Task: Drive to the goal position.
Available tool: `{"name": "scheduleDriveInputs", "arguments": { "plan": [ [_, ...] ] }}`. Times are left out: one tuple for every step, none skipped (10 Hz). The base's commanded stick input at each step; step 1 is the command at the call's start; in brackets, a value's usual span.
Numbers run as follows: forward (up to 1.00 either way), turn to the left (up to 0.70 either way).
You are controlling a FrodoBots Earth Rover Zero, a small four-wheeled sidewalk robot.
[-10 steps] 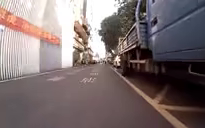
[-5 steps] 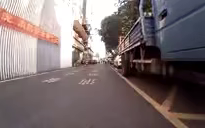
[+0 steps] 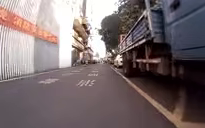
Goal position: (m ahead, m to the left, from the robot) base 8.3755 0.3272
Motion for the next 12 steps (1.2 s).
{"name": "scheduleDriveInputs", "arguments": {
  "plan": [
    [0.45,0.00],
    [0.45,0.00],
    [0.45,0.00],
    [0.45,0.00],
    [0.45,0.00],
    [0.45,0.00],
    [0.45,0.00],
    [0.45,0.00],
    [0.45,0.00],
    [0.45,0.00],
    [0.45,0.00],
    [0.45,0.00]
  ]
}}
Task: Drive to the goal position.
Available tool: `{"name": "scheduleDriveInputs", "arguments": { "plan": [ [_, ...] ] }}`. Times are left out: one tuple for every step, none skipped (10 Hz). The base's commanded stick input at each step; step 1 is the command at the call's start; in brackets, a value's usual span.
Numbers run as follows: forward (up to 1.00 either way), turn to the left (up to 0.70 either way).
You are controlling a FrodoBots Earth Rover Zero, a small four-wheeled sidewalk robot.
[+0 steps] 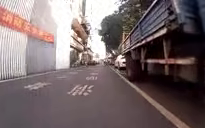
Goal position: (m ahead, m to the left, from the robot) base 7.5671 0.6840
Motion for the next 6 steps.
{"name": "scheduleDriveInputs", "arguments": {
  "plan": [
    [0.45,0.00],
    [0.45,0.00],
    [0.45,0.00],
    [0.45,0.00],
    [0.45,0.00],
    [0.45,0.00]
  ]
}}
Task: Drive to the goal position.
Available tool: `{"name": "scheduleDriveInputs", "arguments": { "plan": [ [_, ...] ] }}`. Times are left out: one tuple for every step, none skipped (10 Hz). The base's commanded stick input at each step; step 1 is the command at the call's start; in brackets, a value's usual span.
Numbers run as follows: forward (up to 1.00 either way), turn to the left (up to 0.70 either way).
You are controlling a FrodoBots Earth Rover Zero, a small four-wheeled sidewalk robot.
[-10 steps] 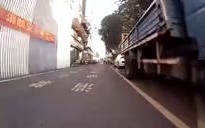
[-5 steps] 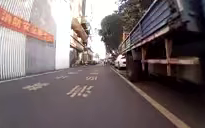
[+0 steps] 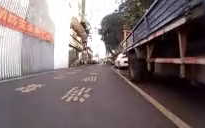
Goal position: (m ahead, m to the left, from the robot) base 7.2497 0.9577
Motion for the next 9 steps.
{"name": "scheduleDriveInputs", "arguments": {
  "plan": [
    [0.45,0.00],
    [0.45,0.00],
    [0.45,0.00],
    [0.45,0.00],
    [0.45,0.00],
    [0.45,0.00],
    [0.45,0.00],
    [0.45,0.00],
    [0.45,0.00]
  ]
}}
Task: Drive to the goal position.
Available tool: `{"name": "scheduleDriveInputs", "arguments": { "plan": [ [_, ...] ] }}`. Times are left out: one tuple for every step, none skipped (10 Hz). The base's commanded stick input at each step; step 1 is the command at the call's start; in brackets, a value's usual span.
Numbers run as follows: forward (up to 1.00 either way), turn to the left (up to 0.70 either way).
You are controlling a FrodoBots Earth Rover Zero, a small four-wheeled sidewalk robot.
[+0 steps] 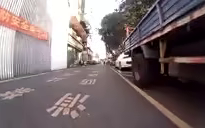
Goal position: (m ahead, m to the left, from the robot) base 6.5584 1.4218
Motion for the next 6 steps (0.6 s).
{"name": "scheduleDriveInputs", "arguments": {
  "plan": [
    [0.45,0.00],
    [0.45,0.00],
    [0.45,0.00],
    [0.45,0.00],
    [0.45,0.00],
    [0.45,0.00]
  ]
}}
